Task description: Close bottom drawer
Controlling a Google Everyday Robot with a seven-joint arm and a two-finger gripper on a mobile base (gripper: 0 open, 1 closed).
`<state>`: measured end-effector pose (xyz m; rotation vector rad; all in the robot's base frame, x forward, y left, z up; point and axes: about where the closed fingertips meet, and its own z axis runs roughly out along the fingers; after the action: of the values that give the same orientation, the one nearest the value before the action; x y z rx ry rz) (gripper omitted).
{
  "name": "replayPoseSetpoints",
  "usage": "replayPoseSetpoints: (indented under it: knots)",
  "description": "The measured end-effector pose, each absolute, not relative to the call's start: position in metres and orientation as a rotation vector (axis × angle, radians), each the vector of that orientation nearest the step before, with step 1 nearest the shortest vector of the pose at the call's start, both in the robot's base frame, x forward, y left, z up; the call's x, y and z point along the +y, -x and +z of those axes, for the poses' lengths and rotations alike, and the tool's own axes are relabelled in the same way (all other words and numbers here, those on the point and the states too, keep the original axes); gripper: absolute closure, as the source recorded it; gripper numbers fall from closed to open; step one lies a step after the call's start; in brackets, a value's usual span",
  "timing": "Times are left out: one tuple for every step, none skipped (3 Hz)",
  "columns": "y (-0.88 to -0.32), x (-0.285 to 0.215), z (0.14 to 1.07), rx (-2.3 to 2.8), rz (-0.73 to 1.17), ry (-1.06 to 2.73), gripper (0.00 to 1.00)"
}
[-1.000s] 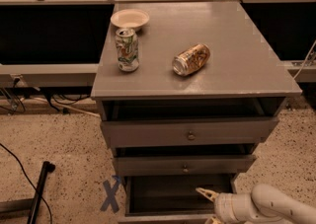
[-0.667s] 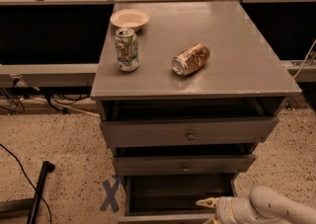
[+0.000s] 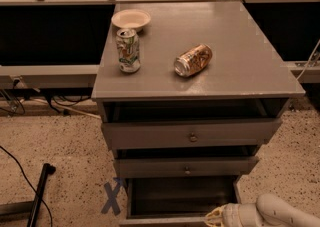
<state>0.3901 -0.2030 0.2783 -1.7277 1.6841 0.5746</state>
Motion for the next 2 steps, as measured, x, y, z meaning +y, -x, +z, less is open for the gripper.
replayPoseSetpoints:
  knots:
    - [-0.3901,-0.2016,0.2768,1.680,0.577,1.729,1.00]
    - [-0.3895,-0.1996,0.2724,1.687,0.581,1.719,1.00]
